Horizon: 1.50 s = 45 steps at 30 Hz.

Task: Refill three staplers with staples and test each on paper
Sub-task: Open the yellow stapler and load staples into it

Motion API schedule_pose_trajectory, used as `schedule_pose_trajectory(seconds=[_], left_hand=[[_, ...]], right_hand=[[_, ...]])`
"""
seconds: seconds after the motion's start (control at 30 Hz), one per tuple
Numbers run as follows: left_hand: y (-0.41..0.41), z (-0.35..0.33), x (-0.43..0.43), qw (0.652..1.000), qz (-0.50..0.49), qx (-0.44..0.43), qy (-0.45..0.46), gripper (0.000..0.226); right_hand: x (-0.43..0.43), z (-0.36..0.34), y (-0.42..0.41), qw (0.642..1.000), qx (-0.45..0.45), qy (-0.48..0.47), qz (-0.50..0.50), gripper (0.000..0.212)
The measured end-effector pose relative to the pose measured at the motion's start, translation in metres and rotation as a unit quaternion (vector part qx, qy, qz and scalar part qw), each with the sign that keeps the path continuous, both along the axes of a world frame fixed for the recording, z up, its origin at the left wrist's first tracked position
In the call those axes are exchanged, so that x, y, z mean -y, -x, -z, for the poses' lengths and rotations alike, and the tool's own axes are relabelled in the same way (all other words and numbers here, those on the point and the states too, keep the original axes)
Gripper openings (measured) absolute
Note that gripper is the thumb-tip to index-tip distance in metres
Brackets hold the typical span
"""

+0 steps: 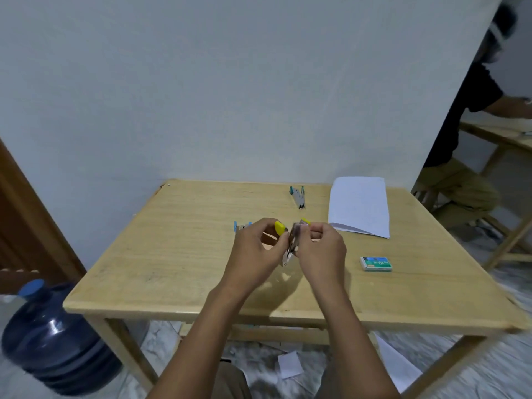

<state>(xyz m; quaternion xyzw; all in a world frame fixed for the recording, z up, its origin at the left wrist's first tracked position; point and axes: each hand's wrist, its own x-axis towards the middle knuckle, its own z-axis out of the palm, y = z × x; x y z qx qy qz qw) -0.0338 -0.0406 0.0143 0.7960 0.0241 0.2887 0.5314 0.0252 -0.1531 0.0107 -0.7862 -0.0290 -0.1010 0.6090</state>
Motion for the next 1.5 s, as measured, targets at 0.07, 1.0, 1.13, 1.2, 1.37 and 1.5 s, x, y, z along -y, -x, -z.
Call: schedule_pose_trajectory(seconds=[0.07, 1.0, 1.13, 1.2, 1.37, 1.5], left_hand=[[0.004, 0.001, -0.001, 0.999, -0.006, 0.006, 0.037, 0.004], [0.009, 0.015, 0.025, 0.801, 0.156, -0.168, 0.553, 0.042], [0.008, 0.014, 0.026, 0.829, 0.137, -0.172, 0.515, 0.051], [0.008, 0.014, 0.026, 0.836, 0.129, -0.167, 0.506, 0.045], [0.003, 0.008, 0.027, 0.854, 0.103, -0.169, 0.480, 0.043], [0.000, 0.005, 0.029, 0.874, 0.071, -0.168, 0.450, 0.044]], right_hand=[[0.008, 0.003, -0.005, 0.997, -0.048, -0.065, 0.002, 0.016], [0.022, 0.003, 0.012, 0.979, 0.086, -0.036, -0.184, 0.017], [0.024, 0.009, 0.018, 0.967, 0.156, 0.071, -0.189, 0.023], [0.024, 0.008, 0.017, 0.962, 0.190, 0.098, -0.167, 0.023], [0.022, 0.001, 0.014, 0.959, 0.205, 0.100, -0.167, 0.020], [0.023, 0.001, 0.012, 0.961, 0.181, 0.101, -0.185, 0.011]])
